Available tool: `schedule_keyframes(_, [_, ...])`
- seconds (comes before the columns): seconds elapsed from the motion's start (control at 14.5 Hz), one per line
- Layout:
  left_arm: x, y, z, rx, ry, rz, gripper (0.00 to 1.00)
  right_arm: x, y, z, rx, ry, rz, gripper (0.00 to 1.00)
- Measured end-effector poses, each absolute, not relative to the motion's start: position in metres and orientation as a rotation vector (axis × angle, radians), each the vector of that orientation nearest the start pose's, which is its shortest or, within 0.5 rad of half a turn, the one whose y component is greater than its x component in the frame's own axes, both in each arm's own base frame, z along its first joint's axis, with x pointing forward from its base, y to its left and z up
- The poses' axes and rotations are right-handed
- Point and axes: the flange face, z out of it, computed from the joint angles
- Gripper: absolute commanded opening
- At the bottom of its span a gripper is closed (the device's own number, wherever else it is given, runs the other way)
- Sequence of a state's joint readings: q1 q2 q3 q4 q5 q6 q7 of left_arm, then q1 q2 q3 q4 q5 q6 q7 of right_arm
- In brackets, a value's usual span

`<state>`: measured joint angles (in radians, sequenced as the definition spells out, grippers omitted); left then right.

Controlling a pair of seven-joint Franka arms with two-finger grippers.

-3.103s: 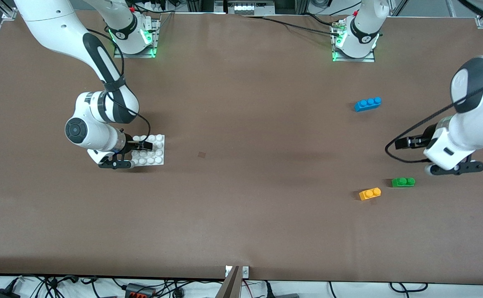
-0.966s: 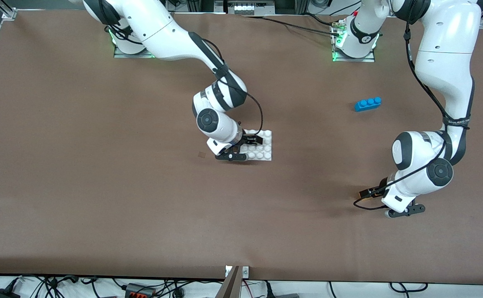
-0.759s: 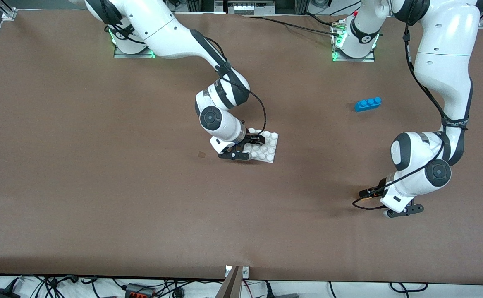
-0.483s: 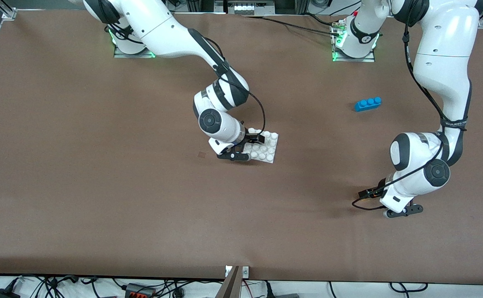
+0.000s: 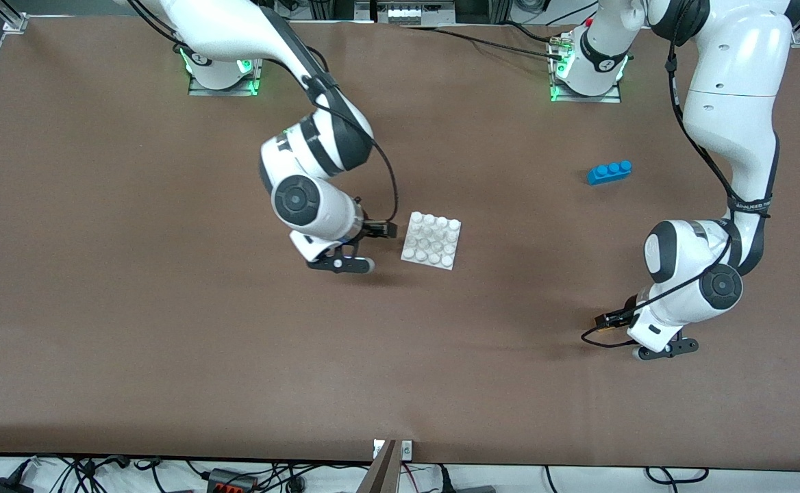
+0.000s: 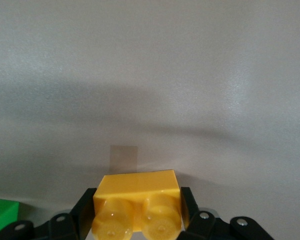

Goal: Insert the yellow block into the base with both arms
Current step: 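Release the base with the right gripper while the left gripper lifts the brick, then carry the yellow brick over the white base with the left gripper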

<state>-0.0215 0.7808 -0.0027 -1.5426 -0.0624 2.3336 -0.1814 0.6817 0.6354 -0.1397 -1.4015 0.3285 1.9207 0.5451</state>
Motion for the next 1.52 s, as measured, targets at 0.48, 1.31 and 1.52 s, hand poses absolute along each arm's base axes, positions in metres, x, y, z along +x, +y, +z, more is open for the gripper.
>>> schedule_keyframes(0.48, [0.706, -0.031, 0.193, -3.188, -0.208, 0.004, 0.56, 0.609, 0.225, 0.486, -3.139, 0.238, 0.302, 1.0])
schedule_keyframes(1.31, [0.663, -0.197, 0.297, -3.316, 0.104, 0.276, 0.51, 0.552, -0.022, 0.591, -3.08, -0.07, 0.313, 1.0])
schedule_keyframes(1.52, [0.64, -0.255, 0.304, -3.33, 0.228, 0.33, 0.51, 0.53, -0.008, 0.592, -3.114, -0.125, 0.286, 1.0])
